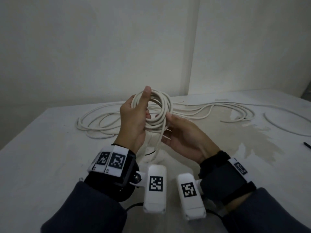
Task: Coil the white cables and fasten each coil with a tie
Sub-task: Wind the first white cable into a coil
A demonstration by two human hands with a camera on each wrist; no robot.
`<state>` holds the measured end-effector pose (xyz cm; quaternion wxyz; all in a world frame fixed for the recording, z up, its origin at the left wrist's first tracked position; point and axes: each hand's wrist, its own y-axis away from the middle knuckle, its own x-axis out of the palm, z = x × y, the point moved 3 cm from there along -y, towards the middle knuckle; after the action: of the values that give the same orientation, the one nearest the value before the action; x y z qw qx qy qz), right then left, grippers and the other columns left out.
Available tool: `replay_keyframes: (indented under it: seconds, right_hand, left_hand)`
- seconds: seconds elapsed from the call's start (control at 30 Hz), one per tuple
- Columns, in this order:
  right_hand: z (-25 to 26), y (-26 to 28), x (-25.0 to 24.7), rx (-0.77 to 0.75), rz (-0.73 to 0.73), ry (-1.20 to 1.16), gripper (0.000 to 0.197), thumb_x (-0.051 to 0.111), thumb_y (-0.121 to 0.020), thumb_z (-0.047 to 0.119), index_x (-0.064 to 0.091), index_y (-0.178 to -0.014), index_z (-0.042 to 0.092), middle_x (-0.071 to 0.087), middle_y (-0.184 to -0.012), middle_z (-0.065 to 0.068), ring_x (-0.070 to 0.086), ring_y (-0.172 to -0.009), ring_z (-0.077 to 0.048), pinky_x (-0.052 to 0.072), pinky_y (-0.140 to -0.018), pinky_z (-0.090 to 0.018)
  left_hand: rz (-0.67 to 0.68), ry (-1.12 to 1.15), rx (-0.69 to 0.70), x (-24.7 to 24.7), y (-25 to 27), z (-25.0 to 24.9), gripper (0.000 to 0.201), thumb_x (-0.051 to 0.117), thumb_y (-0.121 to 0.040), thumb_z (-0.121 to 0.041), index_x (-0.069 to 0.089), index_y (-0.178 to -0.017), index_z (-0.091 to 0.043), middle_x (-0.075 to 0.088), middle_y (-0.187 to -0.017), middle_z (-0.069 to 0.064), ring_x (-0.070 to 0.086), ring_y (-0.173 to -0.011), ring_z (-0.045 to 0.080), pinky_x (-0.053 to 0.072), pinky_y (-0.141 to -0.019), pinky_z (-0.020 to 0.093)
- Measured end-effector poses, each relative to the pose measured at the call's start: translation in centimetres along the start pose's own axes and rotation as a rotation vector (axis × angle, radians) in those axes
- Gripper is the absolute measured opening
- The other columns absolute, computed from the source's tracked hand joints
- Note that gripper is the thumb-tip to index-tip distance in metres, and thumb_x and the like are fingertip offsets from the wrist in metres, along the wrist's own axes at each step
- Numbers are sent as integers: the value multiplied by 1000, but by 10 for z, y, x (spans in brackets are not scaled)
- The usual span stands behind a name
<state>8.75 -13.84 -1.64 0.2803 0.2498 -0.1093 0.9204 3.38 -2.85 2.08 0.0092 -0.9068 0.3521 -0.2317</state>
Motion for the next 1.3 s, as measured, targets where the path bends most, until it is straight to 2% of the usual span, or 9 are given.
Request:
replay_keyframes:
  seconds: [0.13, 0.37, 0.47, 0.57, 0.73, 0.9, 1.0, 1.2, 1.3]
  right_hand:
    - [-1, 0, 9, -38, 37, -145, 27, 51, -87, 22, 63, -106, 7, 69, -94, -5, 64, -81, -13, 52, -68, -23]
    - [-5, -4, 9, -10, -33, -79, 49, 54, -85, 44, 62, -113, 6, 63, -118, -12, 59, -102, -20, 43, -90, -32]
    - [-4, -4, 9, -86, -70, 15, 29, 56, -88, 32, 65, -92, 4, 70, -92, -9, 66, -83, -17, 51, -84, -30]
    - [-3, -5, 5, -132, -92, 13, 38, 44, -100, 16, 70, -73, 8, 73, -77, -8, 70, -71, -15, 58, -72, -28]
    - [8, -6, -11, -163, -196, 101, 32, 43, -99, 11, 55, -112, -15, 59, -104, -27, 59, -93, -30, 52, -87, -34]
    - [18, 1, -12, -80, 35, 191, 25, 44, -97, 11, 60, -110, -2, 64, -94, -15, 64, -80, -18, 55, -77, -26]
    - [16, 9, -5, -18, 225, 417, 16, 48, -95, 10, 59, -105, 2, 68, -76, 0, 64, -70, -9, 52, -69, -20]
    - [17, 13, 4, -119, 305, 603, 23, 48, -96, 2, 54, -116, 12, 67, -94, -3, 63, -81, -8, 51, -72, -25]
    - [16, 10, -6, -105, 130, 596, 24, 58, -92, 7, 53, -113, 16, 69, -89, 0, 64, -76, -15, 49, -71, -32]
  left_hand:
    - [-34, -44, 48, -1, -1, 3, 30, 67, -86, -37, 68, -89, -7, 61, -68, 5, 54, -54, 12, 49, -53, 25]
    - [-142, -349, 307, 0, 7, -2, 26, 63, -89, -40, 62, -85, -14, 62, -68, -4, 60, -53, 5, 52, -57, 26]
    - [-128, -479, 325, -1, 6, 1, 31, 58, -91, -44, 61, -90, -13, 63, -75, -7, 63, -72, 14, 54, -75, 39]
    - [-40, -543, 304, 1, 6, 4, 34, 54, -93, -43, 56, -94, -10, 62, -73, -5, 61, -63, 6, 53, -72, 37]
    - [217, -503, 31, 2, 1, 1, 25, 55, -94, -38, 45, -90, -15, 63, -67, 1, 60, -59, 12, 51, -62, 30]
    - [462, -470, -170, -3, 3, -19, 22, 62, -89, -34, 53, -96, -15, 66, -66, 2, 61, -55, 13, 51, -52, 24]
    - [684, -494, -314, -5, 8, -24, 36, 67, -72, -46, 69, -79, -11, 63, -67, 10, 59, -51, 16, 52, -51, 24]
    - [590, -811, -217, 3, 12, -7, 33, 73, -75, -48, 67, -83, -16, 55, -56, -4, 43, -39, 2, 36, -41, 19]
    - [500, -749, -200, 2, 9, -1, 31, 77, -74, -42, 72, -96, -21, 55, -59, -2, 42, -39, 2, 32, -39, 18]
